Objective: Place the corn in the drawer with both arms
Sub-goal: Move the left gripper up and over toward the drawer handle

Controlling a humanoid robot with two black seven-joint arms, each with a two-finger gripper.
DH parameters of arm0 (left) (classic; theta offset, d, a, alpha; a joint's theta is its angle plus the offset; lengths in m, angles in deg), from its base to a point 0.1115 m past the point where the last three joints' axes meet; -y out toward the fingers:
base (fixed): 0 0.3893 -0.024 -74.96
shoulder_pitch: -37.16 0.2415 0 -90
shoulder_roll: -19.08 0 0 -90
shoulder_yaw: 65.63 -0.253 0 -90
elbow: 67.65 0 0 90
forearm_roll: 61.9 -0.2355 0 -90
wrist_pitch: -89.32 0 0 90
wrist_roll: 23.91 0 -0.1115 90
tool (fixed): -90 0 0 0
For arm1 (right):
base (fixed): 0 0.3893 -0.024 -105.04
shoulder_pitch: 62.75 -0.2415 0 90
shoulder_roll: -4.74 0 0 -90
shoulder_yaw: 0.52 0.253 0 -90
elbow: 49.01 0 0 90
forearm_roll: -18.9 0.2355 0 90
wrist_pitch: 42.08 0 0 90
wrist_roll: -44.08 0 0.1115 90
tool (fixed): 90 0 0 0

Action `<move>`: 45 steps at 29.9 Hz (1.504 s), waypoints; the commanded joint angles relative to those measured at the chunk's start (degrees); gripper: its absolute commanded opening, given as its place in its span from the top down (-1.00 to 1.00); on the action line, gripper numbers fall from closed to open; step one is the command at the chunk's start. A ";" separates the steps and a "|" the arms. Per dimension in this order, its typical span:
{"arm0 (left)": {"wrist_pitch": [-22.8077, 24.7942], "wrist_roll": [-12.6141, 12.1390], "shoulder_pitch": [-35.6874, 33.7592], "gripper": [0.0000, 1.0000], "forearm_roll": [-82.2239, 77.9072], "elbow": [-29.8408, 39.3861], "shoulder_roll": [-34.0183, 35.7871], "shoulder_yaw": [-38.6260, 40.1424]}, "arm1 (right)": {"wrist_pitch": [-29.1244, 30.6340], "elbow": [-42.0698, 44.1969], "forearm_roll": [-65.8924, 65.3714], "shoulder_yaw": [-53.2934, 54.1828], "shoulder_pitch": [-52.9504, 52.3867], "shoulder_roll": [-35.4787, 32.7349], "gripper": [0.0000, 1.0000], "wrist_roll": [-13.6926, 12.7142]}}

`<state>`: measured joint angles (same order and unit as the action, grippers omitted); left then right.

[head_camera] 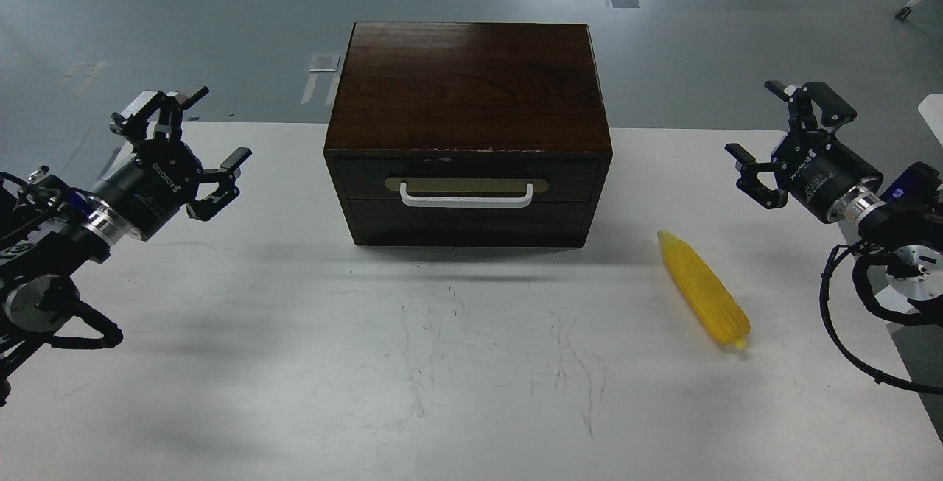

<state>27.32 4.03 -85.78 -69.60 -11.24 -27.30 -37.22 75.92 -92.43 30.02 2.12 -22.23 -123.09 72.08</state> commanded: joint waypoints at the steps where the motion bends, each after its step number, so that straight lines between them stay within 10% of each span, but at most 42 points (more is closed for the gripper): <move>1: 0.00 -0.08 -0.02 -0.97 -0.12 0.02 0.24 1.38 | 0.00 0.00 -0.14 0.00 -0.09 -0.05 -1.00 0.00; 17: 0.00 -0.08 -14.69 -0.97 -4.41 -1.12 5.86 2.00 | 0.00 0.09 -0.40 0.08 -0.79 -1.11 -1.00 0.00; 29: 0.00 0.06 -31.39 -0.97 -54.85 19.69 3.67 2.26 | 0.00 0.09 -0.66 0.00 -1.06 -1.37 -1.00 0.00; 37: 0.00 0.06 -35.79 -0.96 -85.70 25.42 -10.56 0.86 | 0.00 0.09 -0.66 0.00 -1.06 -1.28 -1.00 0.00; 45: 0.00 0.06 -46.23 -0.96 -98.46 24.46 -15.76 -19.50 | 0.00 0.09 -0.66 0.00 -0.97 -1.29 -1.00 0.00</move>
<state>27.32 4.09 -127.89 -166.35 13.77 -42.11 -48.61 75.93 -92.34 29.35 2.11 -23.21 -124.37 72.08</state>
